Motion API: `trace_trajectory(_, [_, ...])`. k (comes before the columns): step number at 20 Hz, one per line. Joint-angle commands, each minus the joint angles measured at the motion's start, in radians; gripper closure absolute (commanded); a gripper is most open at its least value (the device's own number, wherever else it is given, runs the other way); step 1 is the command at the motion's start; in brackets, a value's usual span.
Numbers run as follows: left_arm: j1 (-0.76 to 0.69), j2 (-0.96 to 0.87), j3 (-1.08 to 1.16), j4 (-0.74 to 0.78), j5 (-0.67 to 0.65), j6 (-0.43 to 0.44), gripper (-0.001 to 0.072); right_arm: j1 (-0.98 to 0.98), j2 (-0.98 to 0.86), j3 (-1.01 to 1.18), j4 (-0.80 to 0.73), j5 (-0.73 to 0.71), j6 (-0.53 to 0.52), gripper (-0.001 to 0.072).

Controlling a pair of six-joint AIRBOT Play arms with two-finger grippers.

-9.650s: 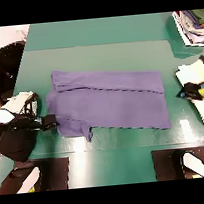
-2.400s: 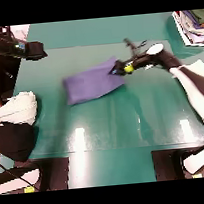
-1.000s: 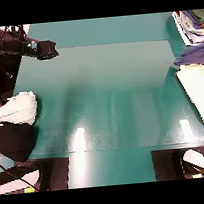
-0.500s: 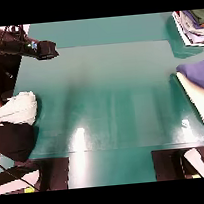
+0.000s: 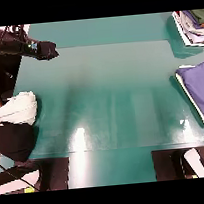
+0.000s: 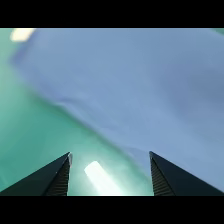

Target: Fold the shirts.

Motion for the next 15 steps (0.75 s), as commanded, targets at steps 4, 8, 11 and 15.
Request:
trace_trajectory(4, [0.0,0.0,0.0,0.0,0.023,0.0,0.0679,0.51,-0.028,0.095,0.119,-0.063,0.002,0.0158])
trace_trajectory(8, [0.0,0.0,0.0,0.0,0.023,0.0,0.0679,0.782,-0.144,0.16,0.117,-0.063,0.002,0.0412])
trace_trajectory(11, [0.0,0.0,0.0,0.0,0.022,0.0,0.0678,0.902,-0.212,0.208,0.116,-0.072,0.0,0.0695])
trace_trajectory(15, [0.0,0.0,0.0,0.0,0.023,0.0,0.0679,0.945,-0.247,0.248,0.117,-0.079,0.001,0.0696])
